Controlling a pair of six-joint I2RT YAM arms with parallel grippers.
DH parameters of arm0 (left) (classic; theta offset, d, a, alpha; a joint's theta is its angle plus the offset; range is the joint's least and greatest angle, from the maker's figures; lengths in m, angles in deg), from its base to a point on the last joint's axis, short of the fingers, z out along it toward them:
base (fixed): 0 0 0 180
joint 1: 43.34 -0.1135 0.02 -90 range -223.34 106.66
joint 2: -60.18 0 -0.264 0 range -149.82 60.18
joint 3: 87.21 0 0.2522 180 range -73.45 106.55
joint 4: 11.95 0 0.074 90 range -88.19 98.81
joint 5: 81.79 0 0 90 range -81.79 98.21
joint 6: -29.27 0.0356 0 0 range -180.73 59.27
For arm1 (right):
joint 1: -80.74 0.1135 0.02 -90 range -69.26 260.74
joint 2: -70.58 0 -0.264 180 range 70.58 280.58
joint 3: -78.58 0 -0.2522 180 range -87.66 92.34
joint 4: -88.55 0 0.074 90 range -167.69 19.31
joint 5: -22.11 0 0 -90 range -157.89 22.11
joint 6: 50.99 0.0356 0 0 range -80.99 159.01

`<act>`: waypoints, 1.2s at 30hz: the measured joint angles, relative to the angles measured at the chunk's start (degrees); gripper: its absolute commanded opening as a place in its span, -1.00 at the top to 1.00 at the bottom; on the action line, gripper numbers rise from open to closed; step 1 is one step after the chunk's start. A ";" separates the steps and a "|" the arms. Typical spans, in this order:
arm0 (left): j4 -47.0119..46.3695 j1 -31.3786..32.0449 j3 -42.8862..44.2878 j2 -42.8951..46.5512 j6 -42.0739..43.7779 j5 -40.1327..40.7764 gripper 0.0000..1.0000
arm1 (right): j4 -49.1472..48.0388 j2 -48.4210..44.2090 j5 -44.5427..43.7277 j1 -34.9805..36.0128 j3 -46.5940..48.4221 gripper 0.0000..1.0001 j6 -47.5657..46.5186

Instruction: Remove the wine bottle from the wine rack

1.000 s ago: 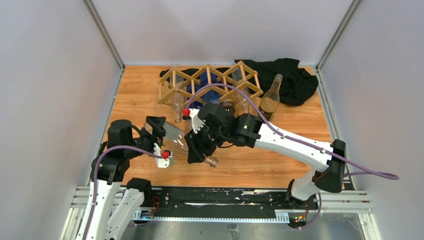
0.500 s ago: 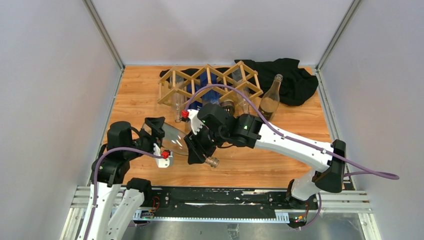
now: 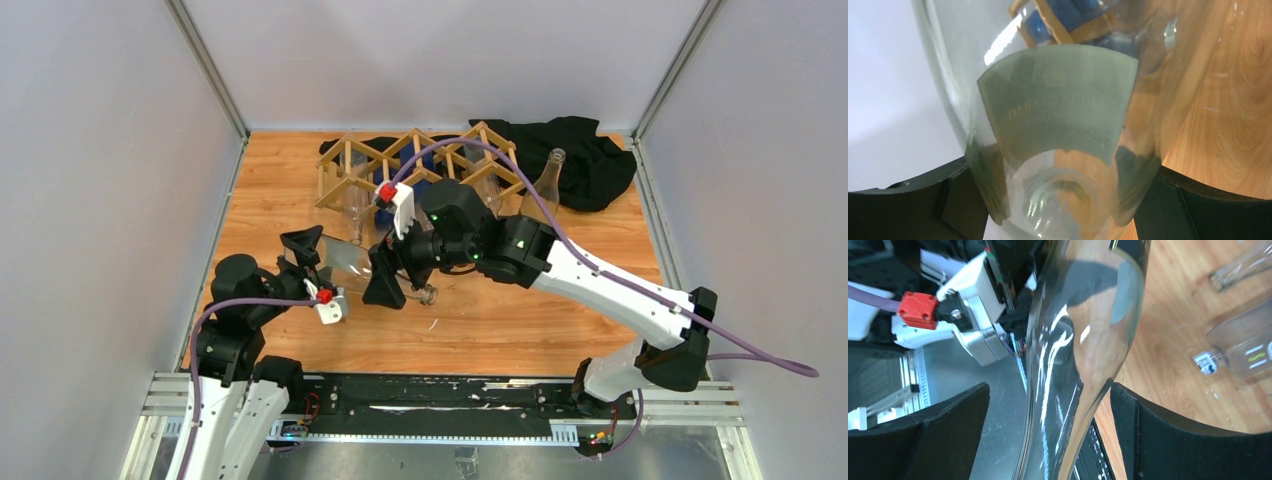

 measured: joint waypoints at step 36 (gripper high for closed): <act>-0.85 -0.02 6.69 -5.55 -47.84 -6.62 1.00 | -4.68 -12.09 -16.63 -1.75 6.03 -0.89 -6.01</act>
